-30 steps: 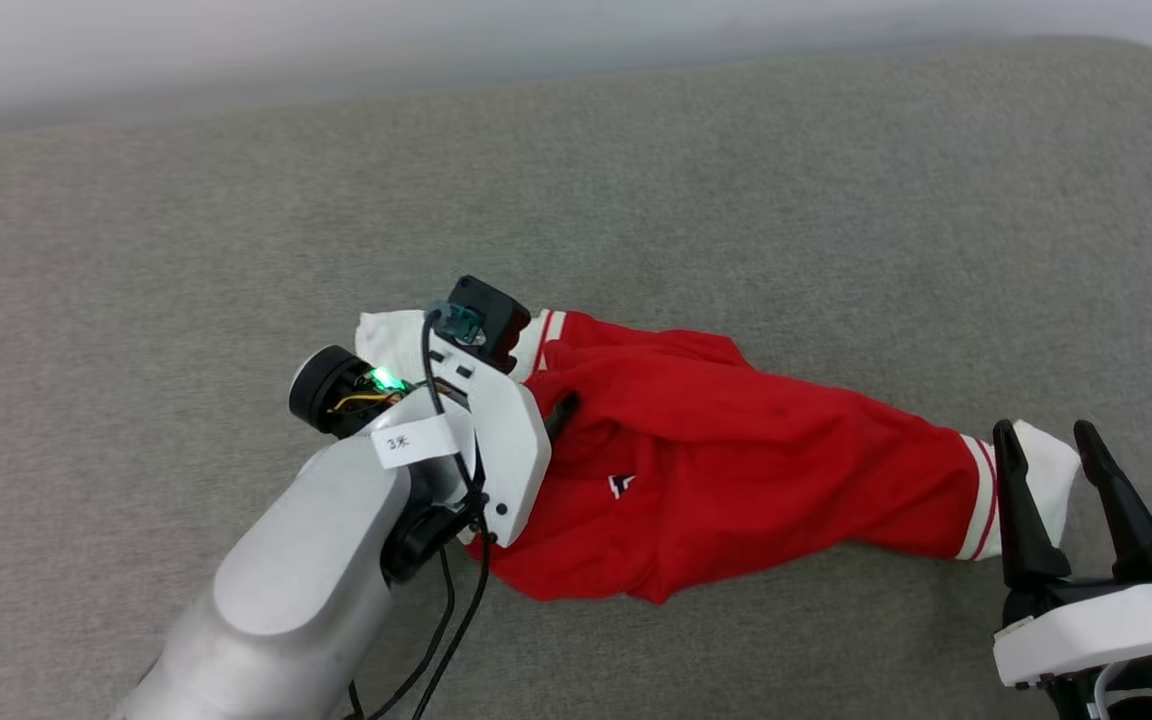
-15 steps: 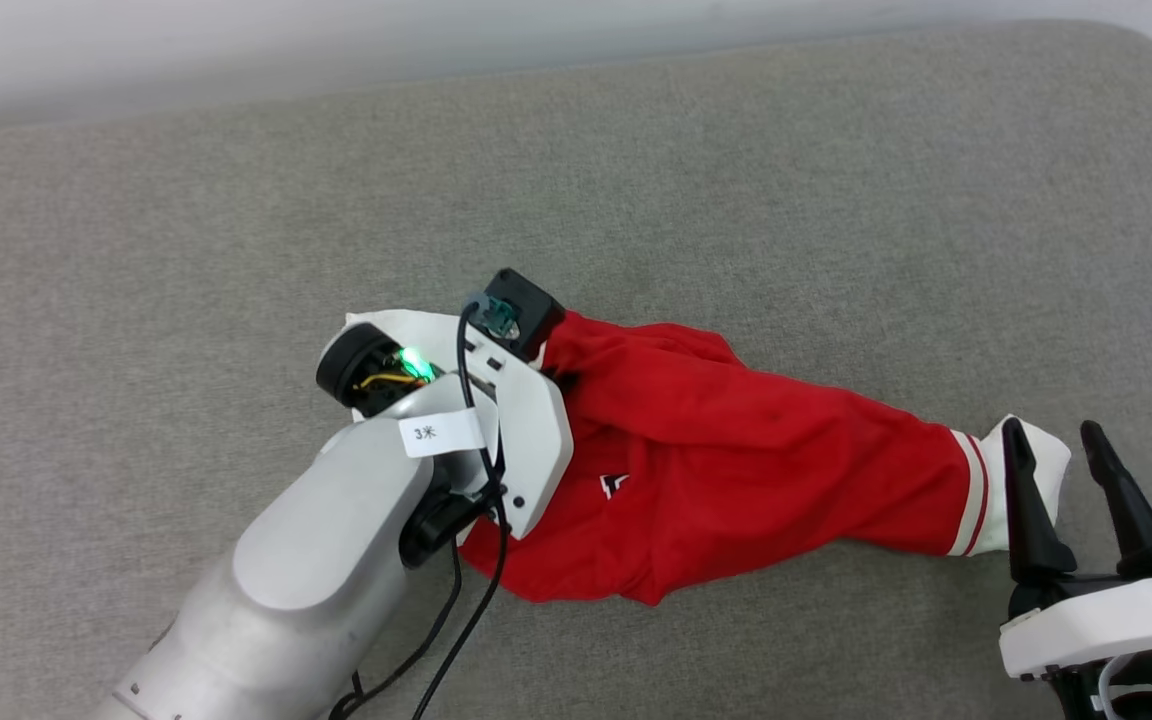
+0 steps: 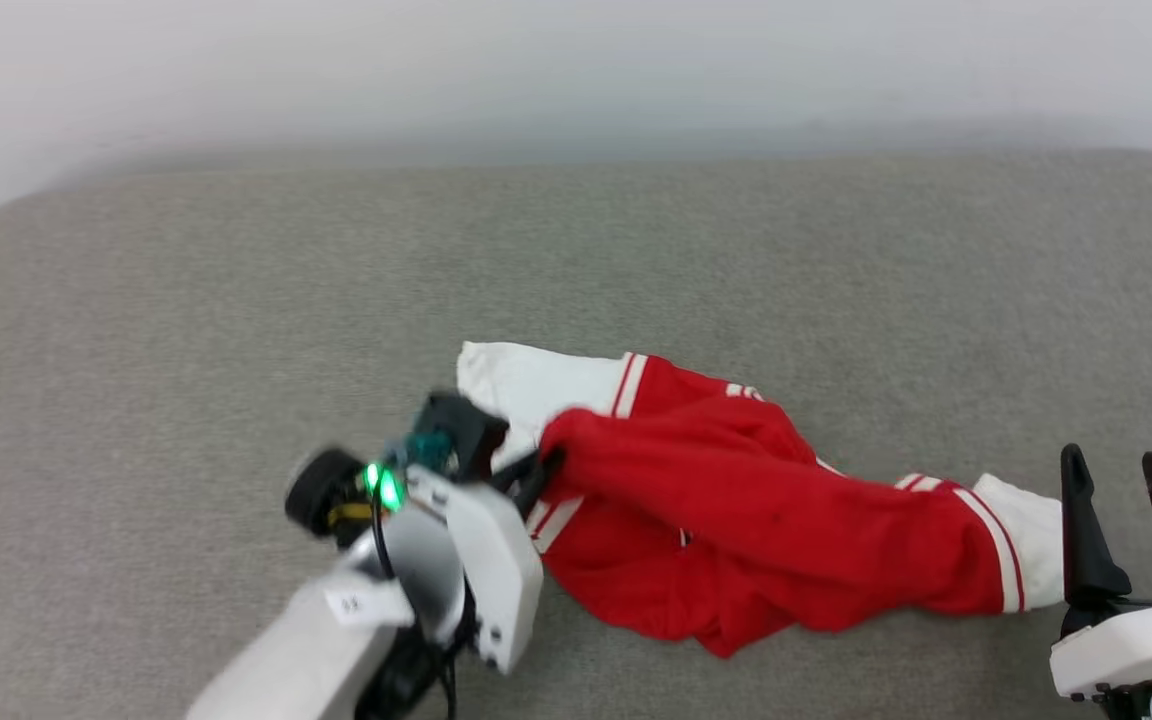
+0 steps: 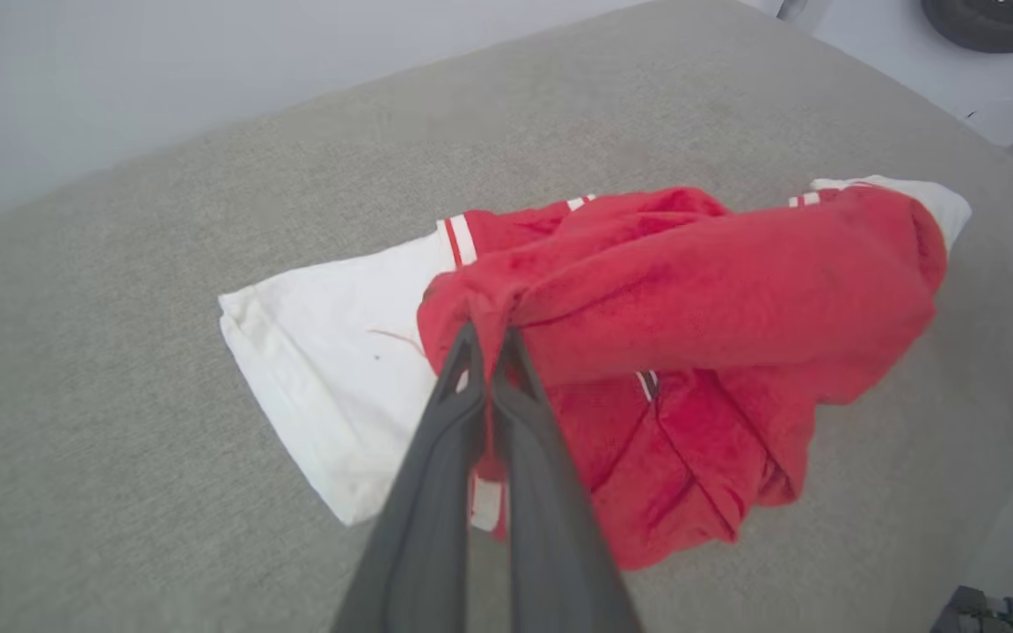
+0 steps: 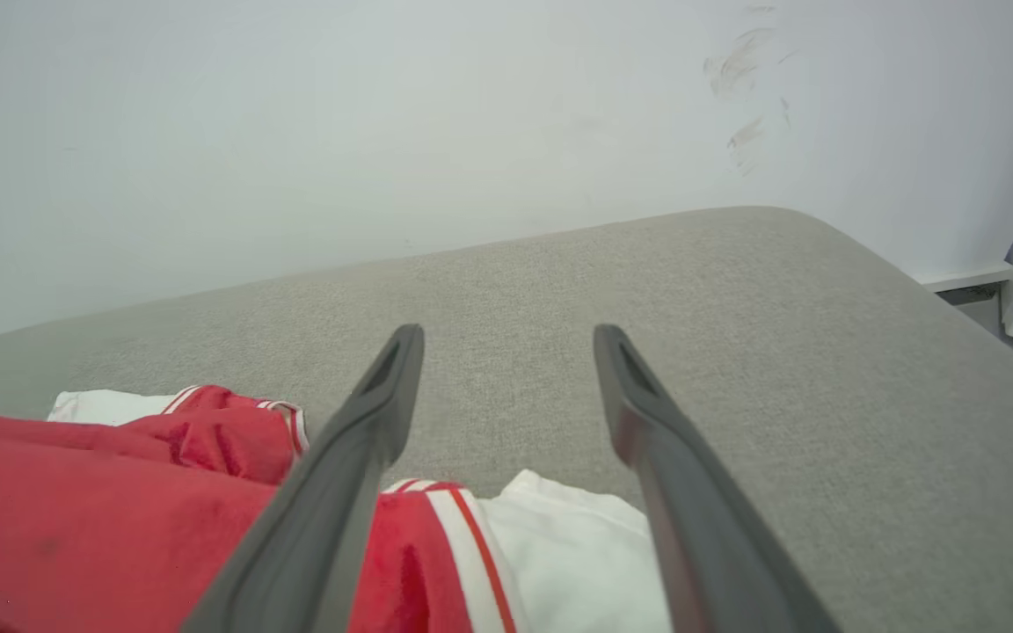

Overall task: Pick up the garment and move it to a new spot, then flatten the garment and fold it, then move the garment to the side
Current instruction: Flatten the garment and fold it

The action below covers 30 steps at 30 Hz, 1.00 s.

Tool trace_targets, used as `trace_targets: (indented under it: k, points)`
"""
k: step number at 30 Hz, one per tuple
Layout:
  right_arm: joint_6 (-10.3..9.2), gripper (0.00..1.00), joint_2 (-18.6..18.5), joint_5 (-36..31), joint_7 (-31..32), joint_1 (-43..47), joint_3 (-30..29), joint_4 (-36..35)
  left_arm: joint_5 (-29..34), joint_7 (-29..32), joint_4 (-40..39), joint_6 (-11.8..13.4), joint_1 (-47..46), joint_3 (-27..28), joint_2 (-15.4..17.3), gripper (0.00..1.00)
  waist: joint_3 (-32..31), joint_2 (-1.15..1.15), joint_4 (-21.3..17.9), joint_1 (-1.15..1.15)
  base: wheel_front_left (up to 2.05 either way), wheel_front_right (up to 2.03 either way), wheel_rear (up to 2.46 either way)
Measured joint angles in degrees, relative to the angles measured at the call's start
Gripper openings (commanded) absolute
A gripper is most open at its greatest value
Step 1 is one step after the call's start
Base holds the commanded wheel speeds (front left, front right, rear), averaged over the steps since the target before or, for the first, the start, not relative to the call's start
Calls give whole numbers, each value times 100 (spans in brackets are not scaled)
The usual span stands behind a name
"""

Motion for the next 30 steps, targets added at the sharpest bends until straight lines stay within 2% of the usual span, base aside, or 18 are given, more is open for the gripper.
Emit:
trace_targets:
  k: [7, 15, 20, 21, 22, 26, 30]
  points:
    - [0, 100, 1, -64, 145, 104, -152, -52, -364, 202, -811, 548, 1652, -189, 198, 0, -272, 0, 387, -1, 0, 0, 0]
    - [-1, 100, 1, -143, 290, 209, -224, -107, -850, 339, -816, 1099, 3087, -276, 308, 0, -511, 0, 544, -1, 0, 0, 0]
    - [0, 100, 1, -153, 330, 236, -236, -162, -1062, 371, -560, 1199, 3521, -335, 246, 0, -547, 0, 557, -1, 0, 0, 0]
    - [0, 100, 1, -153, 335, 240, -245, -172, -1067, 334, -509, 1198, 3522, -324, 212, 47, -549, 0, 559, -1, 0, 0, 0]
    - [0, 100, 1, -154, 346, 248, -254, -190, -1095, 292, -468, 1198, 3511, -307, 168, 100, -549, 0, 564, -1, 0, 0, 0]
    - [0, 100, 1, -163, 387, 255, -259, -277, -988, -26, -419, 1152, 3301, -241, 49, 100, -574, 0, 561, -1, 0, 0, 0]
    - [0, 100, 1, -201, 458, 331, -235, -386, -740, -672, -632, 1113, 2963, -19, -1, 100, -633, 0, 527, -1, 0, 0, 0]
